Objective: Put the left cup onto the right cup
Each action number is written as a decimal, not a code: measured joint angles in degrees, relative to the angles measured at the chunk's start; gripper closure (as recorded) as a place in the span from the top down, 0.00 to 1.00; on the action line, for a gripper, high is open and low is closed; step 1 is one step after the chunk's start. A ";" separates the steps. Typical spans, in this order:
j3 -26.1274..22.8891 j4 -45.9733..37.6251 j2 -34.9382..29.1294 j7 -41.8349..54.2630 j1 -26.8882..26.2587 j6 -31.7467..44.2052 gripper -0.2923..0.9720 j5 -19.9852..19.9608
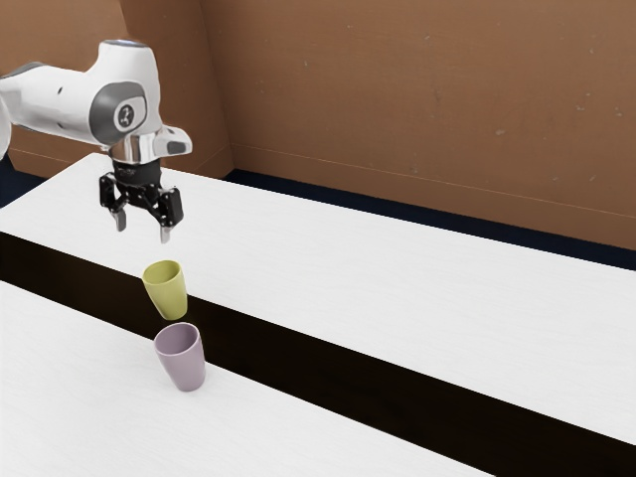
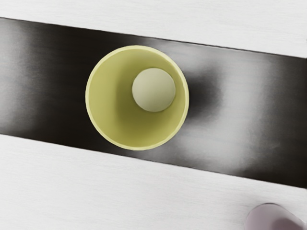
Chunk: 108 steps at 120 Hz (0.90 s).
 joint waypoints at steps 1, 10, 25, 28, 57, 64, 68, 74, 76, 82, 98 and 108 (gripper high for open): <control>0.00 -0.24 0.03 0.00 0.00 0.16 0.77 -0.15; 0.00 -1.92 0.19 -0.03 0.00 1.60 0.77 -1.17; 0.00 -4.80 0.84 -0.06 0.25 4.83 0.77 -2.78; 0.00 -5.10 1.05 -0.07 0.37 5.47 0.77 -3.06; 0.00 -6.12 3.32 -0.09 0.80 10.51 0.77 -4.31; 0.00 -6.16 3.81 -0.06 0.77 11.50 0.77 -4.39; 0.00 -6.16 4.21 -0.05 0.76 12.02 0.77 -4.42; 0.00 -6.21 4.70 -0.02 0.73 12.83 0.77 -4.46; 0.00 -6.22 4.83 -0.01 0.73 13.07 0.77 -4.46; 0.00 -6.23 5.23 0.03 0.72 13.74 0.77 -4.48; 0.00 -6.24 5.92 0.13 0.72 15.05 0.77 -4.53; 0.00 -6.18 6.39 0.19 0.72 15.81 0.77 -4.56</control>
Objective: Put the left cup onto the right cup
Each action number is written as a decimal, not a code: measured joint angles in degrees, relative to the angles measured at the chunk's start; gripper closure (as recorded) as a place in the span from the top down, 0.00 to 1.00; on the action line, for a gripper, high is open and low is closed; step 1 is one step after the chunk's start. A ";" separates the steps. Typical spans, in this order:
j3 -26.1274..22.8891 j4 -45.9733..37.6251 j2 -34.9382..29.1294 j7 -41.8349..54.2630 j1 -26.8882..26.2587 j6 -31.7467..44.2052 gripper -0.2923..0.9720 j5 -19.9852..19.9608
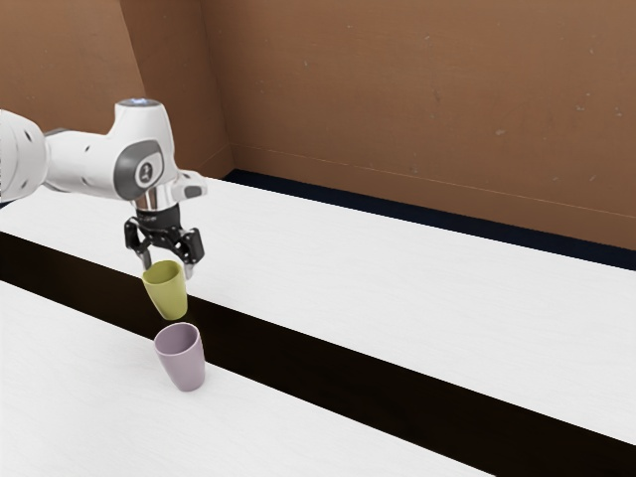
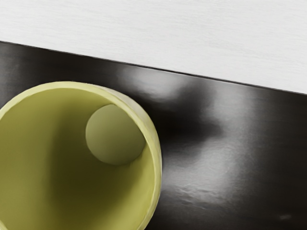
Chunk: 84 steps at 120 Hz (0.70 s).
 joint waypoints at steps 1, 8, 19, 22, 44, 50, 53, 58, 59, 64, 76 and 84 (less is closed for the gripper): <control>0.00 0.00 0.06 0.01 0.01 0.08 0.77 -0.02; 0.00 0.02 0.39 0.05 0.03 0.65 0.77 -0.30; 0.00 0.13 1.01 0.12 0.02 1.41 0.77 -0.72; 0.00 0.18 1.21 0.14 0.03 1.62 0.77 -0.79; 0.00 0.44 2.50 0.33 0.38 3.45 0.77 -1.10; 0.00 0.48 2.83 0.38 0.42 3.93 0.77 -1.14; 0.00 0.51 2.96 0.41 0.43 4.14 0.77 -1.22; 0.00 0.53 3.08 0.46 0.44 4.43 0.77 -1.40; 0.00 0.53 3.09 0.47 0.44 4.48 0.77 -1.43; 0.00 0.54 3.18 0.52 0.44 4.71 0.77 -1.59; 0.00 0.55 3.50 0.62 0.44 5.11 0.77 -1.81; 0.00 0.55 3.83 0.67 0.44 5.38 0.77 -2.09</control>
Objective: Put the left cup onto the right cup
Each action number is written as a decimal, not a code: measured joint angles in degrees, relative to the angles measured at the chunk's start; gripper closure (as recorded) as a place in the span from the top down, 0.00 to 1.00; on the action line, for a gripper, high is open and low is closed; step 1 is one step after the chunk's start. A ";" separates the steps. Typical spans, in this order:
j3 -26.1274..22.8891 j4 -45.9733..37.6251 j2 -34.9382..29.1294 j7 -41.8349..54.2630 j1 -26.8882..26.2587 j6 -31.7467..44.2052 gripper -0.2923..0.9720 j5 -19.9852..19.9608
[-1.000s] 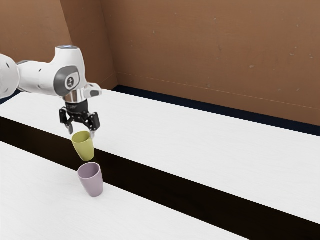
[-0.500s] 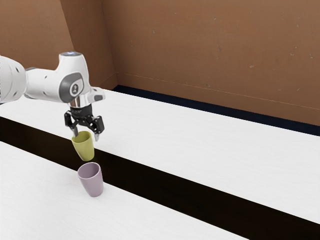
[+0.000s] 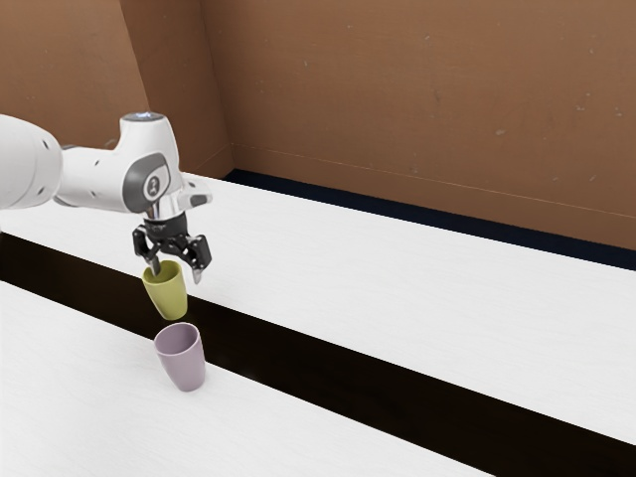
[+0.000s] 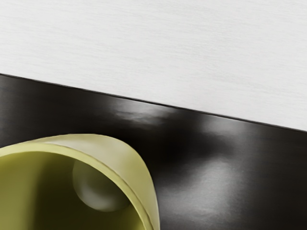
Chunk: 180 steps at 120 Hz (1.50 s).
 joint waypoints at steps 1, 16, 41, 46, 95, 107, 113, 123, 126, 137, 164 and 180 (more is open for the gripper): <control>0.00 0.00 0.06 0.01 0.00 0.04 0.77 -0.04; 0.00 0.00 0.78 0.10 0.04 0.66 0.77 -0.45; 0.00 0.00 1.86 0.20 0.35 1.78 0.77 -0.65; 0.00 0.00 1.98 0.22 0.35 1.97 0.77 -0.66; 0.00 0.01 2.08 0.26 0.35 3.26 0.43 -0.62; 0.00 0.00 2.08 0.20 0.35 3.38 0.31 -0.68; 0.00 0.00 2.08 0.17 0.35 3.42 0.27 -0.69; 0.00 0.02 2.08 0.11 0.35 3.47 0.22 -0.60; 0.00 0.01 2.08 0.09 0.35 3.48 0.21 -0.55; 0.00 0.07 2.03 0.03 0.35 3.51 0.19 -0.25; 0.06 0.17 1.53 -0.10 0.35 3.56 0.16 0.25; 0.11 0.10 0.67 -0.33 0.24 3.53 0.16 0.55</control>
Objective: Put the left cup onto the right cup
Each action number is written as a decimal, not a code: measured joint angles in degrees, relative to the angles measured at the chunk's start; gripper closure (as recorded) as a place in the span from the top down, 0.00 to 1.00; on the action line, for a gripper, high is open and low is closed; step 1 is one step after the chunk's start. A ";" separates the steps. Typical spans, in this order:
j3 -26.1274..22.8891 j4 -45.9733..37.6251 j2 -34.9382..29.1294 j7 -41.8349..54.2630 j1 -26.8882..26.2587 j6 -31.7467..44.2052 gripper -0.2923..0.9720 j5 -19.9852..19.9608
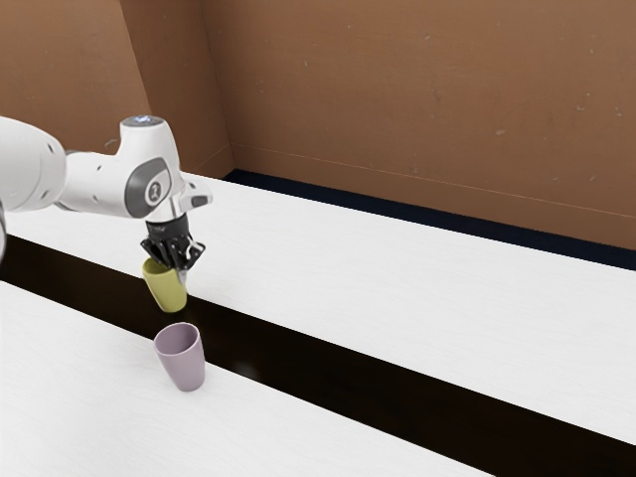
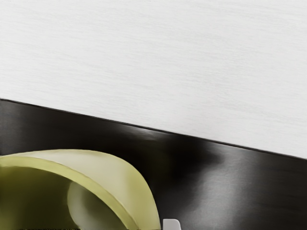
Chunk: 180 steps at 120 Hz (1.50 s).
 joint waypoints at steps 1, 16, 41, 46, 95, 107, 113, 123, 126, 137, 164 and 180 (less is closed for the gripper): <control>0.01 0.00 -0.10 -0.01 -0.03 -0.01 0.16 0.01; 0.14 -0.26 -1.91 -0.32 -0.44 -0.34 0.15 0.20; 0.08 -0.50 -6.69 -1.83 -1.53 -3.81 0.15 0.39; 0.05 -0.52 -7.67 -2.27 -1.60 -4.84 0.15 0.40; -2.82 -4.11 -17.08 -10.57 -4.28 -15.54 0.15 0.38; -4.36 -6.24 -19.10 -13.41 -4.98 -16.72 0.15 0.37; -5.13 -7.39 -20.20 -14.84 -5.24 -17.12 0.15 0.36; -5.98 -8.81 -21.85 -17.19 -6.09 -17.62 0.15 0.35; -6.09 -9.15 -22.22 -17.87 -6.46 -17.73 0.15 0.34; -6.73 -10.51 -23.76 -20.25 -6.95 -18.02 0.15 0.34; -7.60 -13.44 -26.84 -25.30 -4.02 -18.38 0.15 0.31; -8.06 -14.93 -27.92 -27.96 -4.54 -18.47 0.15 0.31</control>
